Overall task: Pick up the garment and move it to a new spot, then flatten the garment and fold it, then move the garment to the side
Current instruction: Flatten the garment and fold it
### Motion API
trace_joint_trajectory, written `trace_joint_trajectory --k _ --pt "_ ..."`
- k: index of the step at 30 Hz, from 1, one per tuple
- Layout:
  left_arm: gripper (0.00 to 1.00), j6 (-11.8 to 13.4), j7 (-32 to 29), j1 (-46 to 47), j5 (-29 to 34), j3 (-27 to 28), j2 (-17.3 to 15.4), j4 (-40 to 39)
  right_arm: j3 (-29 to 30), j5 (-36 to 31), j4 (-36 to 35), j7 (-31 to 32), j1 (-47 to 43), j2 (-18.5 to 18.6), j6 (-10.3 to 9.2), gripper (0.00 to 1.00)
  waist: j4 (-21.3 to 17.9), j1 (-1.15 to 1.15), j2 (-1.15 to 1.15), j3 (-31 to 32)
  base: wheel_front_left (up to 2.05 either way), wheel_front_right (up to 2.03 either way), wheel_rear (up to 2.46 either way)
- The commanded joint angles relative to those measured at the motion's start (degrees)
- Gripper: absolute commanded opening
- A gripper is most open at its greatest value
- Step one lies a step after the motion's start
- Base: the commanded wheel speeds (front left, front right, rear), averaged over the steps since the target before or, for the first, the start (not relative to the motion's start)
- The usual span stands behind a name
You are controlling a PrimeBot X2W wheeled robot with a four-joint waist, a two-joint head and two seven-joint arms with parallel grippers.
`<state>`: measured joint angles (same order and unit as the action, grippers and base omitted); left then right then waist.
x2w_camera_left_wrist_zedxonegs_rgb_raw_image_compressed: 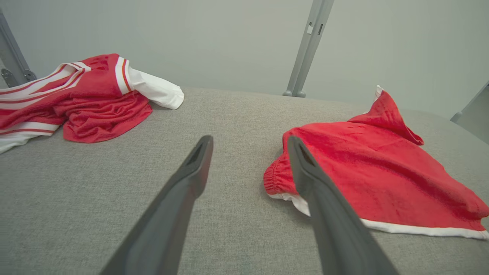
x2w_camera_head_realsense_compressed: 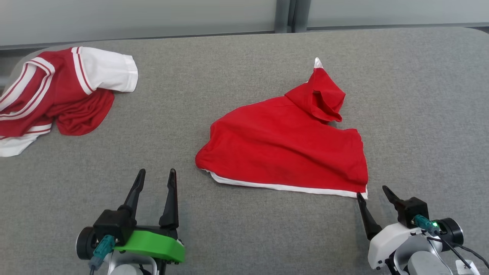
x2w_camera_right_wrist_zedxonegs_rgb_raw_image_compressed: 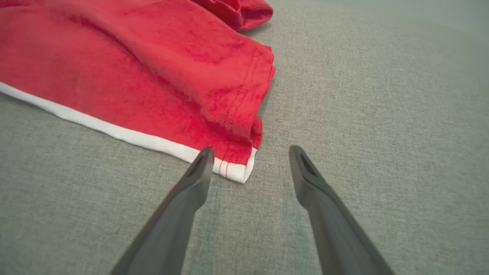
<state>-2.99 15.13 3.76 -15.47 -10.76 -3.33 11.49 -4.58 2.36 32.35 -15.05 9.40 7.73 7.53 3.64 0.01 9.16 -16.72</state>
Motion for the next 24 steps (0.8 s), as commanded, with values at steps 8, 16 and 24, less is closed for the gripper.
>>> trace_joint_trajectory --k 8,16,24 --pt "1.00 -0.4 0.0 1.1 0.6 0.7 0.1 0.4 -1.9 0.7 2.5 -0.2 0.6 -0.2 -0.08 1.00 1.9 -0.01 0.00 -1.4 0.00 0.00 0.00" --pt "1.00 -0.5 0.0 0.7 1.0 1.5 0.2 0.4 -2.3 0.8 4.7 -0.2 1.2 -0.5 -0.08 1.00 1.5 -0.01 0.00 -1.4 0.00 0.00 0.00" --pt "1.00 -0.7 0.0 1.4 1.4 1.5 0.2 0.5 -2.5 -0.2 8.9 -0.2 4.3 0.0 -0.08 1.00 2.3 -0.01 0.00 -1.8 0.00 0.00 0.00"
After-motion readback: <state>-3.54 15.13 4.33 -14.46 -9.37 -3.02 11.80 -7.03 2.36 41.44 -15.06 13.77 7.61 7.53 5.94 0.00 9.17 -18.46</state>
